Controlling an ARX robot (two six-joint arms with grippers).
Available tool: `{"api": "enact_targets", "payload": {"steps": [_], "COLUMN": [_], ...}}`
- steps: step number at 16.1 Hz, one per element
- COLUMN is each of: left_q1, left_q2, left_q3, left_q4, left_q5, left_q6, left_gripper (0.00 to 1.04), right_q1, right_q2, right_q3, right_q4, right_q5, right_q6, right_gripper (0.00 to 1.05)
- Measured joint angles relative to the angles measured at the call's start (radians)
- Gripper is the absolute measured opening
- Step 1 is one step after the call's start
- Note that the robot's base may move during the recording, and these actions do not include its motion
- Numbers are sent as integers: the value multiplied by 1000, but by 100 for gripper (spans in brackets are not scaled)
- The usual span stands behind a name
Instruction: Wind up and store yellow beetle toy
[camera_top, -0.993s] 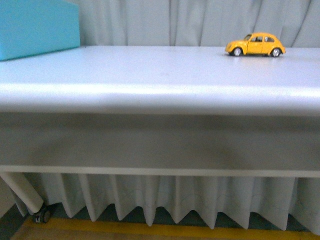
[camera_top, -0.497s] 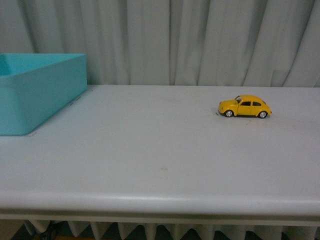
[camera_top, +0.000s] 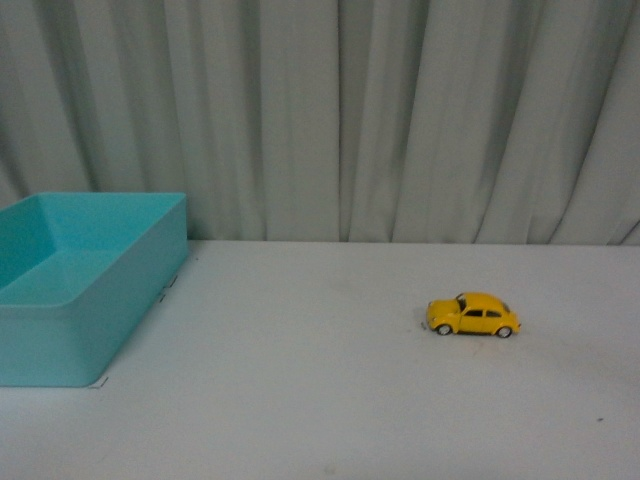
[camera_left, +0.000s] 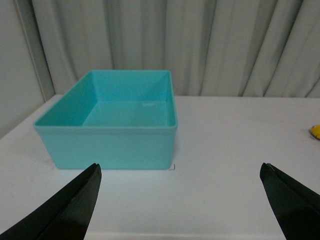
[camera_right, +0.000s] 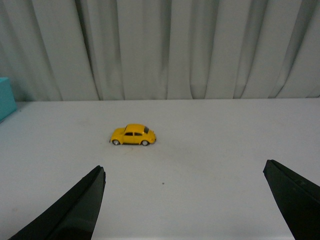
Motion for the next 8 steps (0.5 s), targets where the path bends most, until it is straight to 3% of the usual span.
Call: {"api": "enact_targets", "payload": {"steps": [8], "left_q1": [0], "left_q2": [0], "left_q3": [0], "left_q4": [2], "left_q5": [-1], "left_q6": [0], "left_gripper": [98], "right_q1": [0], "right_q2": [1], "right_q3": [0], "right_q4": [2], "right_q5": [0], "right_q6": [0], "right_gripper": [98]}}
